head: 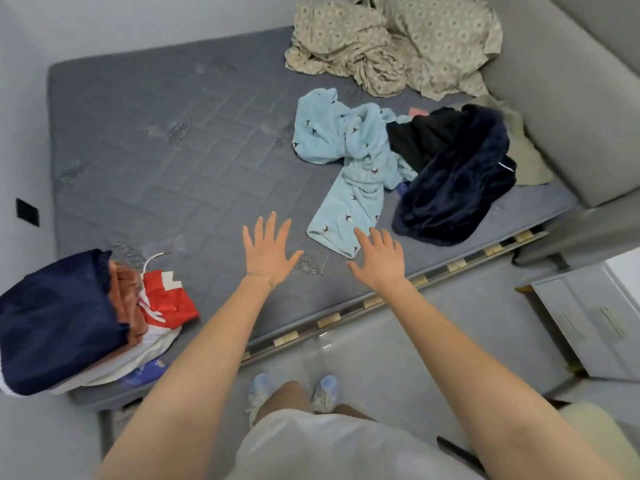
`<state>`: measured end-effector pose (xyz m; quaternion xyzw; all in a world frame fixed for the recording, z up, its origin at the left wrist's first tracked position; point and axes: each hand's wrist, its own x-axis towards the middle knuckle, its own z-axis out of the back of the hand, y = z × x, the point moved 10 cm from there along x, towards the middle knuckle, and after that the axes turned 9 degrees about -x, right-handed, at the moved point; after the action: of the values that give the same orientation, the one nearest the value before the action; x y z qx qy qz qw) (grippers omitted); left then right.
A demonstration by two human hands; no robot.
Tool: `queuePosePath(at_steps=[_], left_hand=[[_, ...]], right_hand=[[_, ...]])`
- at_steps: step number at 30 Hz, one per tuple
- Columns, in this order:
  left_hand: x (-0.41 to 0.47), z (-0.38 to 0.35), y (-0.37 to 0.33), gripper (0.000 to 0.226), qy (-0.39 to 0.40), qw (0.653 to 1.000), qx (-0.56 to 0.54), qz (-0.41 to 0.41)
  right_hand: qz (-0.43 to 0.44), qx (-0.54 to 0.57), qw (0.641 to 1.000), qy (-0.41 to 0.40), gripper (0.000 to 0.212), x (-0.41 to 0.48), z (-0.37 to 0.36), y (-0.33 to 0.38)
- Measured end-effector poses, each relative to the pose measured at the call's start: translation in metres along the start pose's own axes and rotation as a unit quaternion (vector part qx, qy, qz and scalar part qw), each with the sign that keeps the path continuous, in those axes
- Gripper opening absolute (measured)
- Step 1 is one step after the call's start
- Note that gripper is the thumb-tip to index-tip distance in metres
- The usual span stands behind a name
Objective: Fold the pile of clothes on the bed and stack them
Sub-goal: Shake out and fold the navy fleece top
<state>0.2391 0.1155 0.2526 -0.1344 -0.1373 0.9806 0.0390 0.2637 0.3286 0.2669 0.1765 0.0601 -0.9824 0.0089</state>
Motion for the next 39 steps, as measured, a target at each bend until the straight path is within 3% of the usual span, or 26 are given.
queuePosePath(at_steps=[23, 39], left_hand=[[0.205, -0.023, -0.15, 0.073, 0.071, 0.994, 0.021, -0.078], [0.341, -0.064, -0.275, 0.073, 0.073, 0.997, -0.017, -0.026]], right_hand=[[-0.102, 0.046, 0.993, 0.019, 0.077, 0.149, 0.015, -0.189], [-0.07, 0.058, 0.995, 0.047, 0.08, 0.279, 0.003, -0.342]])
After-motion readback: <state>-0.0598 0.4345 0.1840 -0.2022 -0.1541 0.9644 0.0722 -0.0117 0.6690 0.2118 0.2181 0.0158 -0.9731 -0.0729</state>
